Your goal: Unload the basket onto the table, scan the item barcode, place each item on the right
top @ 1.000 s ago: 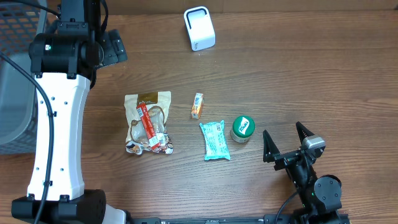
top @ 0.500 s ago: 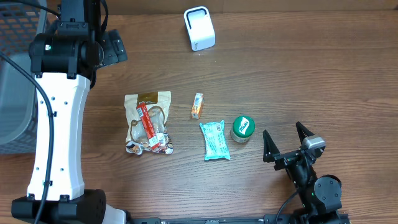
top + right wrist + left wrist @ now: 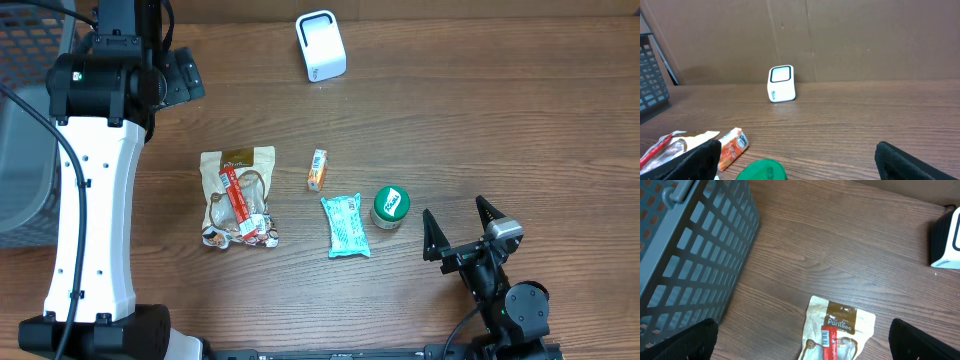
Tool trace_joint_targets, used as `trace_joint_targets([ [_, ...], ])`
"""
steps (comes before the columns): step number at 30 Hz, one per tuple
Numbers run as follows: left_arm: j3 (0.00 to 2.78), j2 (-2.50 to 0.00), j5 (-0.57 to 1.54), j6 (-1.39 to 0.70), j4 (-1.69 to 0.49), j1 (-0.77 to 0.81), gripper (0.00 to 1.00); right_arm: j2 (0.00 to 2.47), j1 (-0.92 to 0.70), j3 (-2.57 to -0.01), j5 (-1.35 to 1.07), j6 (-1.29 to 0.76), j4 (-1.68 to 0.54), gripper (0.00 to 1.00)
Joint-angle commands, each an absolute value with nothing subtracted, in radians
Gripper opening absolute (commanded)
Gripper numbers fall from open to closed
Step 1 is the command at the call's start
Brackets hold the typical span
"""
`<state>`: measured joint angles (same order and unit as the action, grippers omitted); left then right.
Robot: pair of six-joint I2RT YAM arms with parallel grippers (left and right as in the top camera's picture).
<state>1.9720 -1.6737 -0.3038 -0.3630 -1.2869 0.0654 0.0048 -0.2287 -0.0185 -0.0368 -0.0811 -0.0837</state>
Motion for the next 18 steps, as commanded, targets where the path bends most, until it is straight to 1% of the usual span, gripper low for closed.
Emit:
trace_joint_targets([
  [1, 1.98, -1.666, -0.321, -0.351, -1.287, 0.067, 1.0, 0.003, -0.223, -0.008, -0.031, -0.078, -0.081, 1.0],
  [13, 1.98, -1.666, -0.321, -0.351, -1.287, 0.067, 1.0, 0.003, -0.223, -0.008, -0.028, -0.078, -0.081, 1.0],
  [18, 1.98, -1.666, -0.321, -0.351, -1.287, 0.067, 1.0, 0.003, -0.223, -0.008, -0.028, -0.108, -0.084, 1.0],
])
